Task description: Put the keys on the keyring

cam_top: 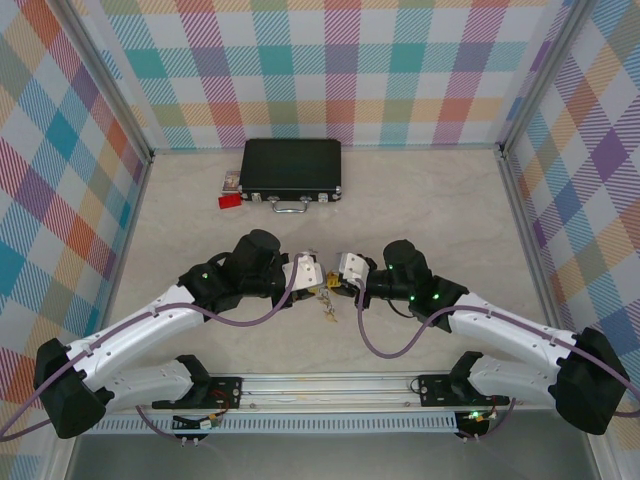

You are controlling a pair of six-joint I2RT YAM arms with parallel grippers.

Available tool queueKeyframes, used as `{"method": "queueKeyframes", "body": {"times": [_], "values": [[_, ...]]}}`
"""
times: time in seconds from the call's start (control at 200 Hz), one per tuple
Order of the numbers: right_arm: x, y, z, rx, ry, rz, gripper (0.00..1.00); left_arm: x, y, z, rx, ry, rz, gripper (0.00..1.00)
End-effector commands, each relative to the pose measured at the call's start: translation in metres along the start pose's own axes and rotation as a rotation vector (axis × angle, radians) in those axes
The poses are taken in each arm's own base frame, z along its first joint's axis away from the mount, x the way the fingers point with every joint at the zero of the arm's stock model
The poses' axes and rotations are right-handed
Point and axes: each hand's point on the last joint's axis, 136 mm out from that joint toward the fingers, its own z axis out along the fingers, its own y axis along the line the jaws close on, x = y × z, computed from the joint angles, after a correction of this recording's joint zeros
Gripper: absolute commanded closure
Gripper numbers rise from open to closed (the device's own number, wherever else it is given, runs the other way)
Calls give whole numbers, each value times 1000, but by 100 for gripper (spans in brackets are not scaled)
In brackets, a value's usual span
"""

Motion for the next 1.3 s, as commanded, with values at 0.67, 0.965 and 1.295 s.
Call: {"method": "queueKeyframes", "body": {"times": [0.67,0.965,1.295], "values": [[-23,6,-1,-22,-60,-53,100,-14,2,3,-2,-46,26,82],[-22,6,0,-21,-56,-52,100,-16,-4,5,37,-58,21,85],[-22,6,1,-23,-59,-52,100,-13,-4,7,39,-48,19,88]]}}
